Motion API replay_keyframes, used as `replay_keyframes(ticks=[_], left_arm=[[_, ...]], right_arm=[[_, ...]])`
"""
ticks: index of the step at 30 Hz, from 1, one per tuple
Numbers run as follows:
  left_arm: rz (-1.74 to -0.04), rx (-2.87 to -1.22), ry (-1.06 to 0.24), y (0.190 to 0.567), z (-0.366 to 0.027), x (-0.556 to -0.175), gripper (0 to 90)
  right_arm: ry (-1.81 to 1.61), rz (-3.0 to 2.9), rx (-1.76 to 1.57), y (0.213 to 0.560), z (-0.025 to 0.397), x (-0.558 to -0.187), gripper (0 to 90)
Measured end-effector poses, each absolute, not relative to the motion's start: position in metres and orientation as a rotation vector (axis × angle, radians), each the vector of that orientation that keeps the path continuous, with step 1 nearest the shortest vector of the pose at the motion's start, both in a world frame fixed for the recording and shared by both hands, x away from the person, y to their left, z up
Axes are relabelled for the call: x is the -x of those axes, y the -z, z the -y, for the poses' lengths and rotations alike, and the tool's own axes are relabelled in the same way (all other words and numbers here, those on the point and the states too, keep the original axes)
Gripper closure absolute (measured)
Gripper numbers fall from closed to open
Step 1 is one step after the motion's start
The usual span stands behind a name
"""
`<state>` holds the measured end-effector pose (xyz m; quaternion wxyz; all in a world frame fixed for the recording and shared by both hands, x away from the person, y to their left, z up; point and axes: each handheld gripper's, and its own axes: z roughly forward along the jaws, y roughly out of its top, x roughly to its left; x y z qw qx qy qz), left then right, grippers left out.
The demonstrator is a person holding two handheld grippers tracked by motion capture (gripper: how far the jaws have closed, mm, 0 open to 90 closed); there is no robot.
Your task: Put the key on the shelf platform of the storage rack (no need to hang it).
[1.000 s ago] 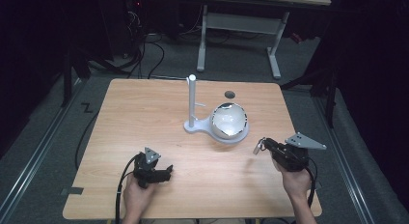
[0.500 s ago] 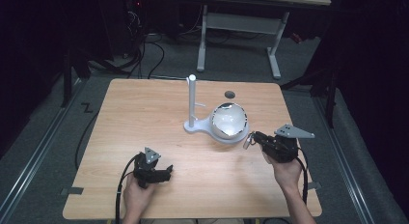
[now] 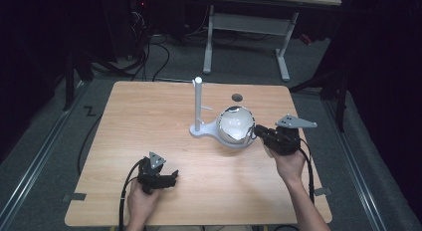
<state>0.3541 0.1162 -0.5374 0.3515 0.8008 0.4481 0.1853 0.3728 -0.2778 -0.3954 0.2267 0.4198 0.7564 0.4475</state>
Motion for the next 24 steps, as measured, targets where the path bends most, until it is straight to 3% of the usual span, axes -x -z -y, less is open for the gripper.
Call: replay_keyframes(ticks=[24], left_arm=[[-1.161,-2.07,-0.481,0.538,-0.116,-0.354,15.5]], right_arm=[[-1.243,-2.13,-1.205,0.402,0.254,-0.418,82.6]])
